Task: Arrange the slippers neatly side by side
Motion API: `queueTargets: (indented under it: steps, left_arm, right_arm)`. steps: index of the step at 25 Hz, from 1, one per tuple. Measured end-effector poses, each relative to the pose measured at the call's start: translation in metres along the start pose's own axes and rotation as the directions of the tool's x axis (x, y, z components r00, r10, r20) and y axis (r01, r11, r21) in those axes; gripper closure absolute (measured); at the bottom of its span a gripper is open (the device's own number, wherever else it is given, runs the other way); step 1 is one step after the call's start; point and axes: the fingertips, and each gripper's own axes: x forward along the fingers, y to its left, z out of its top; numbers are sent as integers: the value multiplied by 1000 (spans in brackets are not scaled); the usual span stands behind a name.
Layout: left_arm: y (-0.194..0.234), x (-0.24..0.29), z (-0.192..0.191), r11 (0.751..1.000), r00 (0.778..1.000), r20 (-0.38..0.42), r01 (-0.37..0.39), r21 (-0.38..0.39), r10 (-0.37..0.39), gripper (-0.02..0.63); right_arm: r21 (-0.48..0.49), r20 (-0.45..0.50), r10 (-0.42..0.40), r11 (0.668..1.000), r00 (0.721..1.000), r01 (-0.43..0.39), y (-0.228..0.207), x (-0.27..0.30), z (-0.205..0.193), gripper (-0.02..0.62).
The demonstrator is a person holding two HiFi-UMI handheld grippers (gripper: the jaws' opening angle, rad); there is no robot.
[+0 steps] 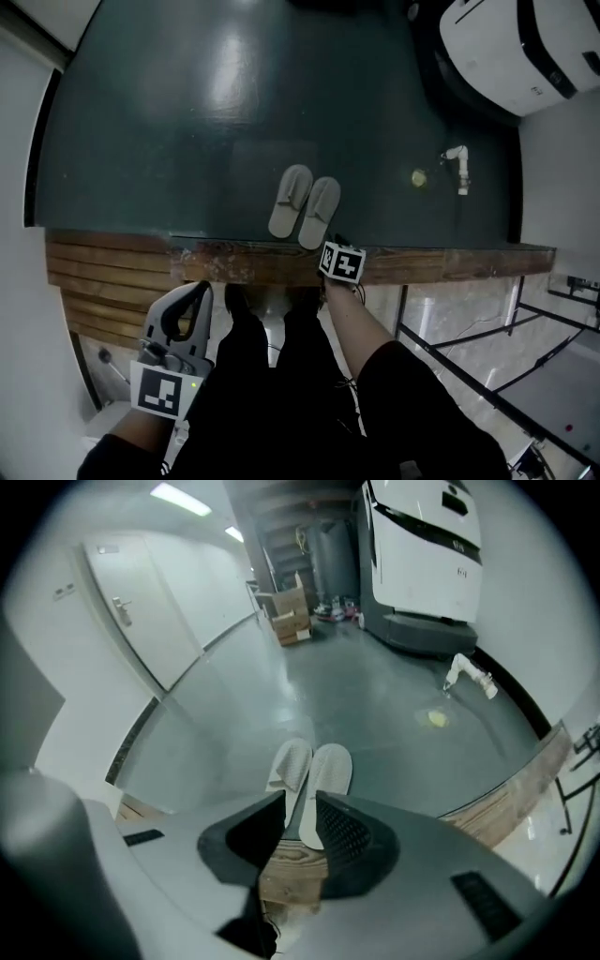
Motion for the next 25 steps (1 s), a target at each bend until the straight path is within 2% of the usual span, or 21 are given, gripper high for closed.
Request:
queueTargets:
  steps: [5, 9, 13, 16, 20, 25]
  left_arm:
    - [-12, -25, 40, 992, 989, 103, 98, 78, -106, 606]
    - [-21, -59, 61, 977, 973, 132, 170, 132, -187, 606]
    - [-38, -80, 72, 961, 952, 159, 242, 132, -261, 606]
    - [-53, -85, 76, 953, 945, 159, 265, 145, -286, 605]
    - [-86, -95, 90, 954, 941, 176, 264, 143, -287, 606]
    - [-149, -121, 109, 947, 928, 193, 305, 100, -319, 606]
  right_arm:
    - [-30, 156, 61, 998, 986, -57, 45, -119, 16, 517]
    - [-53, 296, 92, 995, 951, -80, 89, -224, 29, 517]
    - [-87, 457, 94, 994, 885, -61, 112, -323, 42, 517]
    - [-167, 526, 140, 984, 839, -59, 131, -371, 44, 517]
    - [-258, 581, 221, 963, 783, -81, 148, -423, 38, 517]
    - [-404, 639, 379, 906, 669, -127, 159, -494, 27, 518]
